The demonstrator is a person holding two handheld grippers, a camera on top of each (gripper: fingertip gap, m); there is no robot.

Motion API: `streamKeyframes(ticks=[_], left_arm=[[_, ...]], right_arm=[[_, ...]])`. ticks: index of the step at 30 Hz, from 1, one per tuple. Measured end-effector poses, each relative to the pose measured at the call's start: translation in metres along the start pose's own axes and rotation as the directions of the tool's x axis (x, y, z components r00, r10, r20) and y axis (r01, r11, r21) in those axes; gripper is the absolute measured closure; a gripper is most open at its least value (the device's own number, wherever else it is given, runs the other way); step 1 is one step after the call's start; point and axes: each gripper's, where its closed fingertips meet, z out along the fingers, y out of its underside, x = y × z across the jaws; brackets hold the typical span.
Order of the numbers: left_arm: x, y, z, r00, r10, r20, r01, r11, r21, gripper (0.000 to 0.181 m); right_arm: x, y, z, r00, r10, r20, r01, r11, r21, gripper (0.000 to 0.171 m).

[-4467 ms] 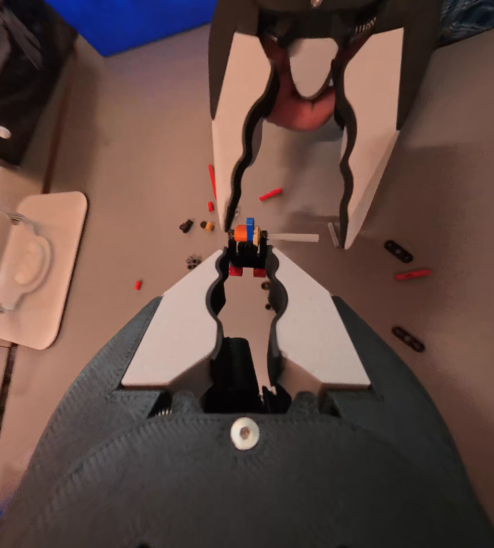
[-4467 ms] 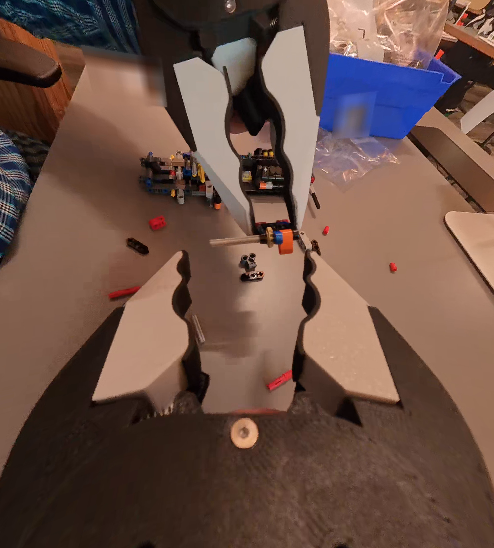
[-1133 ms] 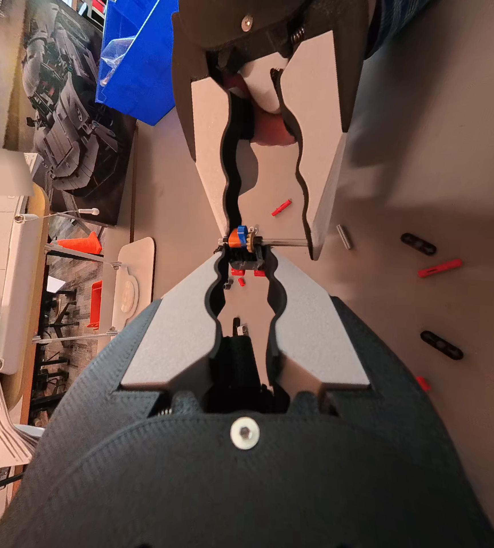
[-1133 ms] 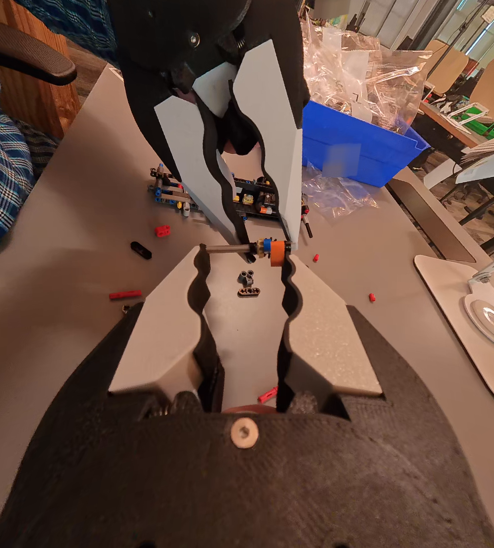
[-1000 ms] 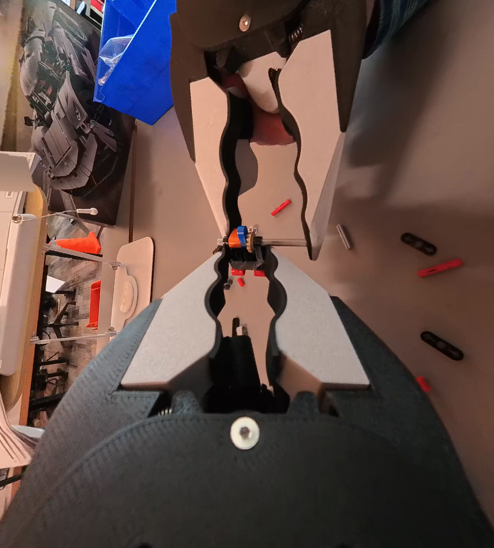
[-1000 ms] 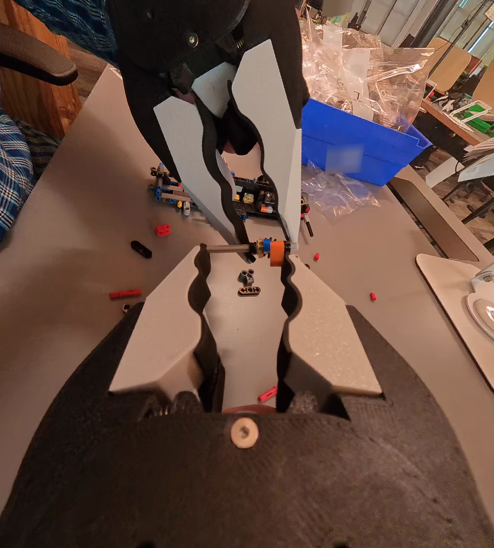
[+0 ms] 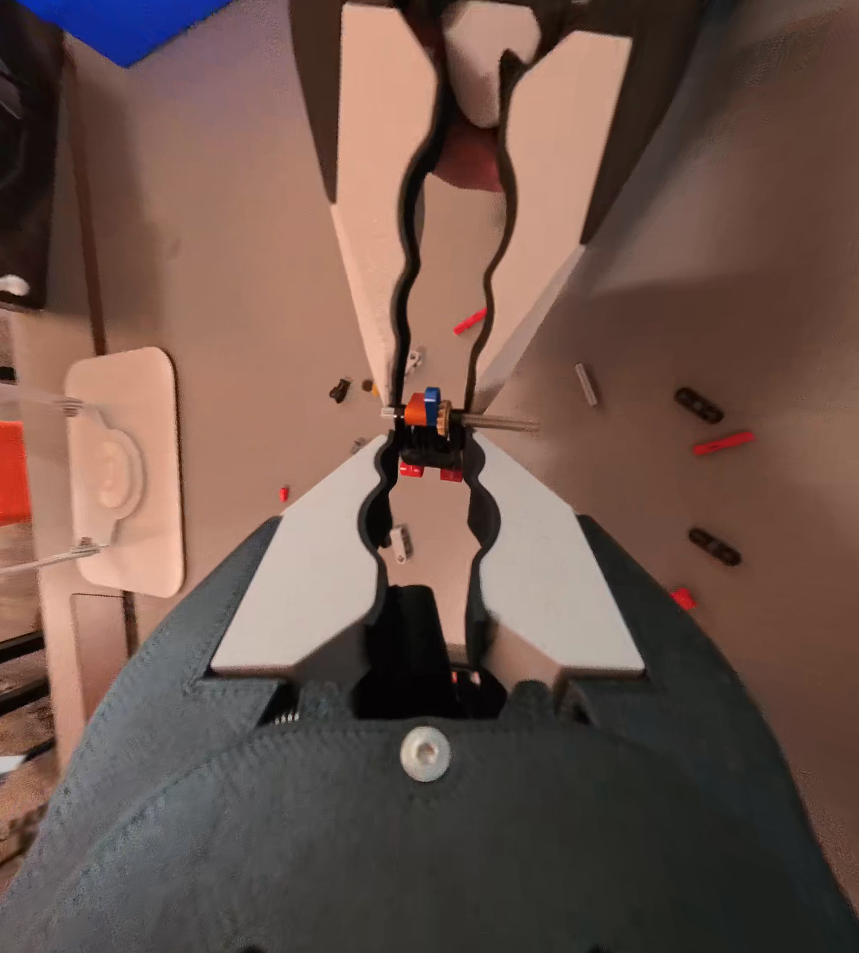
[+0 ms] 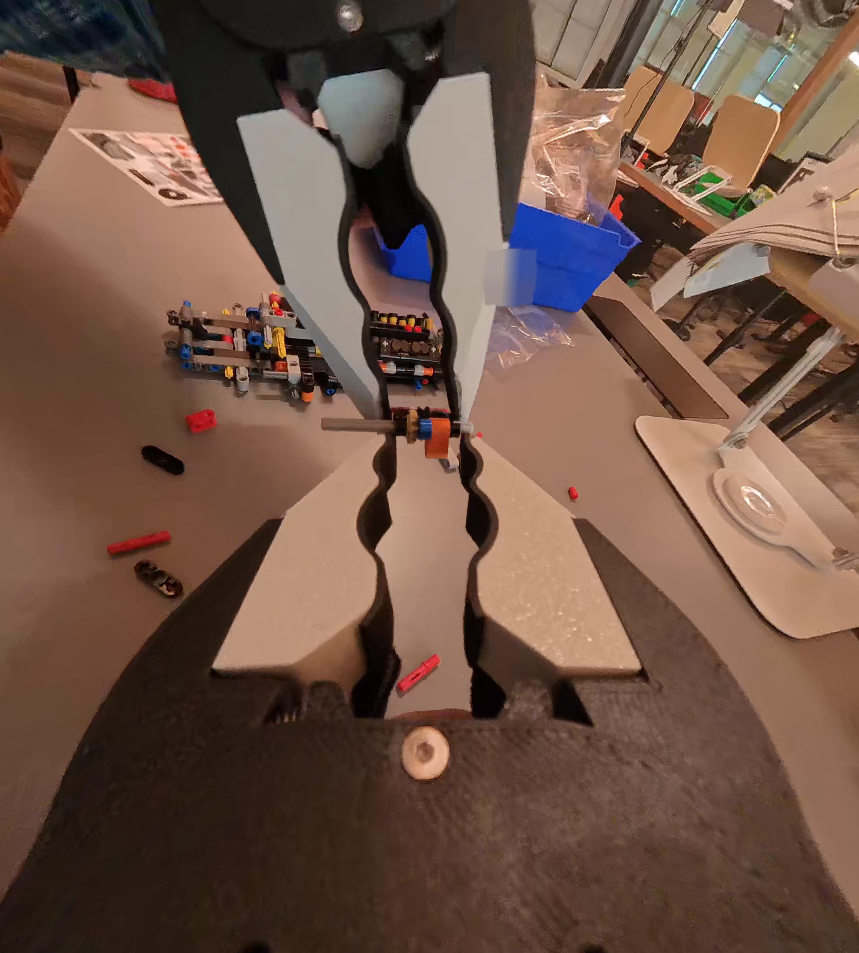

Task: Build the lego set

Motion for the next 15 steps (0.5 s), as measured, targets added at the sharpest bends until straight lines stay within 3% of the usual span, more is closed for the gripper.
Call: streamKeyframes(ticks=[1,6,15], left_arm=[[-0.001,0.001,0.0,1.0,-0.017,-0.012,0.017,1.0,0.003,0.157],[-0.003,-0.006,-0.001,0.995,-0.085,-0.059,0.089,0.994,0.056,0.157],[-0.02,-0.027,-0.016,0.983,-0.181,0.001,0.175,0.952,0.25,0.156]], right_arm=[[0.0,0.001,0.0,1.0,-0.003,-0.006,0.003,1.0,-0.005,0.151],[0.006,-0.002,-0.005,0.998,0.06,0.0,-0.06,0.998,0.03,0.156],[0.021,-0.02,-0.021,0.948,0.301,0.102,-0.316,0.928,0.197,0.16]])
